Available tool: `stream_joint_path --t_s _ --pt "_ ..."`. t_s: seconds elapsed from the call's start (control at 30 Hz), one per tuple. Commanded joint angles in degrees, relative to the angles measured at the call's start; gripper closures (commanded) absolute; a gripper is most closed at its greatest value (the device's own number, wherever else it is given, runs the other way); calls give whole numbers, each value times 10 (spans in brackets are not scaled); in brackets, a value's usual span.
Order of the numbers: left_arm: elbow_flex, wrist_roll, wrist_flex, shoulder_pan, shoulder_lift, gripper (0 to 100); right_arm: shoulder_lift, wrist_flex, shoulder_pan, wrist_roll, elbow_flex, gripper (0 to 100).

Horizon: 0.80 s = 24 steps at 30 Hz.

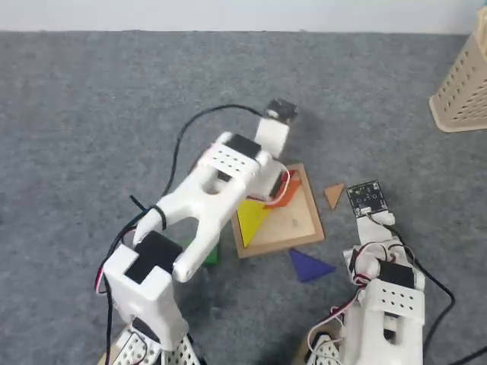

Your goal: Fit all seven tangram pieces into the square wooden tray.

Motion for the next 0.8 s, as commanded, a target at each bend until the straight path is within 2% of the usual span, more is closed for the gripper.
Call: stream_joint_path --t_s 0.0,0.23,0.5,0.63,0.77 --pt "1 -11 -13 35 -25 909 -16 10 -6 7 -5 989" --pt "-16 -9 -44 55 18 909 -16 10 -6 7 -5 989" --pt "-55 -11 12 66 -14 909 -16 10 -6 7 -5 989" --pt "-17 -11 -28 82 -5 909 -16 10 -6 7 -5 989" --pt "-36 -11 -40 87 44 909 -16 10 -6 7 -5 989"
